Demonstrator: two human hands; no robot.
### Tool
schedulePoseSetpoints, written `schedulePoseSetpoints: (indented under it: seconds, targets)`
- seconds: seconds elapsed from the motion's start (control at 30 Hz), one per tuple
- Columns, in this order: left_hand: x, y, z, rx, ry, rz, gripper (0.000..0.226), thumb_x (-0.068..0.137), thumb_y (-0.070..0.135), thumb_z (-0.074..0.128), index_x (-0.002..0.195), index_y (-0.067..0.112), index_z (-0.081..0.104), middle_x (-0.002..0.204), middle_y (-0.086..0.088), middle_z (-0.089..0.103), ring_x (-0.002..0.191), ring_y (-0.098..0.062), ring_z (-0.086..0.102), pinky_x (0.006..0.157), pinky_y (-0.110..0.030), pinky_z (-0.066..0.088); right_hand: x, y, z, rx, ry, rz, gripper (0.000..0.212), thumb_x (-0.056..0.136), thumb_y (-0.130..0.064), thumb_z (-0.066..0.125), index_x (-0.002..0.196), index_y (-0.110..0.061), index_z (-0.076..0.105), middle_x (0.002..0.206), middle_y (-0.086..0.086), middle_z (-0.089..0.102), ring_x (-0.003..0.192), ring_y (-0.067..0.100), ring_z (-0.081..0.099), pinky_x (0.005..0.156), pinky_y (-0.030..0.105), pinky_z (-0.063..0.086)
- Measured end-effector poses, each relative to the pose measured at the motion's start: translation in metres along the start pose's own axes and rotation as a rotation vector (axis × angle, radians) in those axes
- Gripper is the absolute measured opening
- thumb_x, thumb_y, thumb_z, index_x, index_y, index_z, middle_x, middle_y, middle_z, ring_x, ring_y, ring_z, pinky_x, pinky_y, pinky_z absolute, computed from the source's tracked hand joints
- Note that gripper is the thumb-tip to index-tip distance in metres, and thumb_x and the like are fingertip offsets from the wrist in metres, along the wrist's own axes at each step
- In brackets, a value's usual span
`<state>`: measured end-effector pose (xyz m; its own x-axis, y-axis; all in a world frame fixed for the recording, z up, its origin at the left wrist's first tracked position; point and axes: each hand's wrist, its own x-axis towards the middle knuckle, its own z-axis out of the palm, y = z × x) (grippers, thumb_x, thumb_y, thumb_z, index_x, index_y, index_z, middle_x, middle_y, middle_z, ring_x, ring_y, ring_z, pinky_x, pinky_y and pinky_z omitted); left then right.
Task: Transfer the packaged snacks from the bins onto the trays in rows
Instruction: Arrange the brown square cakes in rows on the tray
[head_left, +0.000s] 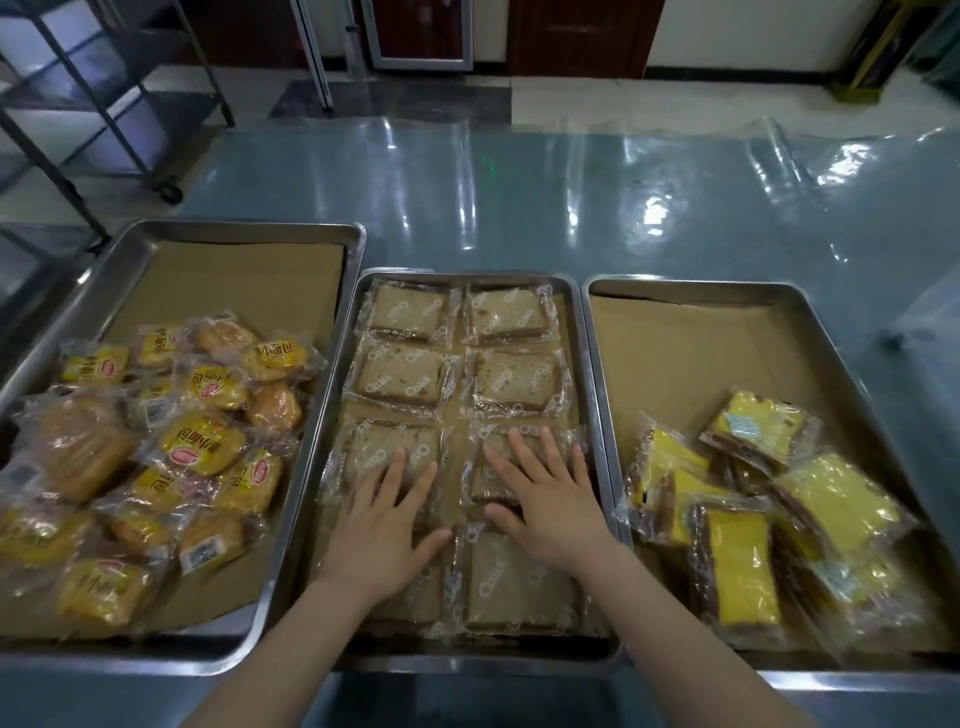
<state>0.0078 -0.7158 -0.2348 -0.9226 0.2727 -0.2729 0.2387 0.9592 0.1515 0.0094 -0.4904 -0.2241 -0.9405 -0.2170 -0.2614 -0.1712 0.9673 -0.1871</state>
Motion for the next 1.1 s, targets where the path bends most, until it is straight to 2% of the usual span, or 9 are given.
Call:
schedulePoseSetpoints:
  seconds: [0.1,0.17,0.27,0.37,0.5,0.67,0.9,1.1]
  targets:
    - [-0.007,-0.001,0.000,-0.018,0.046,0.022,0.077,0.074,0.080,0.007,0.136,0.050,-0.028,0.147,0.011,-0.038,0.136,-0.016,-0.030,0.105,-0.042,-0.005,-0.006,-0.002,0.001,-0.020,0.039,0.001,0.071,0.090,-0.069,0.021,0.147,-0.044,-0.013,0.155,-0.005,-0.026,0.134,0.025,-0.039,0.107,0.054,-0.025]
    - [-0.013,-0.003,0.001,-0.002,0.078,0.040,0.077,0.075,0.078,0.003,0.137,0.046,-0.028,0.147,0.009,-0.038,0.134,-0.012,-0.036,0.108,-0.040,-0.011,-0.014,-0.006,0.005,-0.034,0.075,0.010,0.073,0.087,-0.072,0.016,0.146,-0.043,-0.016,0.153,-0.004,-0.030,0.134,0.025,-0.040,0.106,0.055,-0.026]
    - [-0.022,-0.005,0.005,0.050,0.069,0.047,0.079,0.075,0.078,-0.001,0.138,0.041,-0.031,0.145,0.003,-0.042,0.133,-0.015,-0.037,0.110,-0.043,-0.016,-0.026,-0.013,0.016,-0.060,0.067,0.004,0.078,0.081,-0.078,0.003,0.145,-0.041,-0.020,0.149,0.000,-0.039,0.134,0.027,-0.040,0.103,0.055,-0.028]
    - [-0.024,-0.005,0.009,0.099,0.048,0.064,0.080,0.073,0.080,-0.010,0.138,0.039,-0.031,0.145,-0.001,-0.042,0.133,-0.020,-0.038,0.109,-0.046,-0.020,-0.033,-0.014,0.021,-0.089,0.064,0.021,0.081,0.078,-0.080,0.000,0.144,-0.040,-0.024,0.146,0.002,-0.043,0.134,0.028,-0.040,0.102,0.057,-0.029]
    - [-0.021,-0.008,0.011,0.110,0.033,0.097,0.078,0.073,0.080,-0.013,0.138,0.041,-0.029,0.147,-0.001,-0.038,0.134,-0.020,-0.036,0.108,-0.048,-0.021,-0.035,-0.010,0.017,-0.119,0.063,0.024,0.080,0.078,-0.081,-0.001,0.143,-0.041,-0.025,0.148,0.003,-0.040,0.135,0.026,-0.039,0.103,0.058,-0.027]
    - [-0.020,-0.009,0.011,0.104,0.014,0.106,0.076,0.071,0.080,-0.015,0.135,0.043,-0.033,0.146,0.002,-0.039,0.133,-0.018,-0.038,0.107,-0.047,-0.023,-0.035,-0.009,0.014,-0.118,0.037,-0.016,0.079,0.078,-0.080,-0.003,0.144,-0.040,-0.024,0.148,0.003,-0.040,0.133,0.026,-0.042,0.103,0.053,-0.029]
    - [-0.020,-0.010,0.008,0.085,0.007,0.143,0.077,0.069,0.081,-0.016,0.134,0.044,-0.034,0.147,0.002,-0.038,0.133,-0.019,-0.037,0.108,-0.044,-0.021,-0.036,-0.008,0.013,-0.151,0.029,-0.041,0.081,0.080,-0.080,-0.003,0.146,-0.037,-0.022,0.149,0.004,-0.037,0.135,0.028,-0.038,0.110,0.054,-0.020]
    - [-0.018,-0.013,0.005,0.099,0.002,0.154,0.078,0.068,0.081,-0.018,0.134,0.042,-0.035,0.148,0.003,-0.036,0.135,-0.019,-0.035,0.109,-0.041,-0.020,-0.031,-0.011,0.016,-0.112,0.031,-0.034,0.081,0.080,-0.079,-0.002,0.146,-0.037,-0.020,0.153,0.004,-0.031,0.136,0.027,-0.036,0.112,0.052,-0.018]
